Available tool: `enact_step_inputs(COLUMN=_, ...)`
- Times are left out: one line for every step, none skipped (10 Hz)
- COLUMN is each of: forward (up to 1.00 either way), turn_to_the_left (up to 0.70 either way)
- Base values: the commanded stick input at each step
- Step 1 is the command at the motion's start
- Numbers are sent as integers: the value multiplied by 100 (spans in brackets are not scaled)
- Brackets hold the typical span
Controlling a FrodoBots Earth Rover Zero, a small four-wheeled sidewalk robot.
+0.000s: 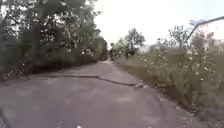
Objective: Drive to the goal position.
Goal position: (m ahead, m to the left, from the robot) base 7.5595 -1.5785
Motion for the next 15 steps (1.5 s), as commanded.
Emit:
enact_step_inputs(forward=100, turn_to_the_left=-5)
enact_step_inputs(forward=100, turn_to_the_left=-5)
enact_step_inputs(forward=100, turn_to_the_left=-5)
enact_step_inputs(forward=100, turn_to_the_left=-5)
enact_step_inputs(forward=100, turn_to_the_left=-5)
enact_step_inputs(forward=100, turn_to_the_left=-5)
enact_step_inputs(forward=100, turn_to_the_left=-5)
enact_step_inputs(forward=100, turn_to_the_left=-5)
enact_step_inputs(forward=100, turn_to_the_left=-5)
enact_step_inputs(forward=100, turn_to_the_left=-4)
enact_step_inputs(forward=100, turn_to_the_left=-3)
enact_step_inputs(forward=100, turn_to_the_left=-3)
enact_step_inputs(forward=100, turn_to_the_left=-3)
enact_step_inputs(forward=100, turn_to_the_left=-3)
enact_step_inputs(forward=100, turn_to_the_left=-3)
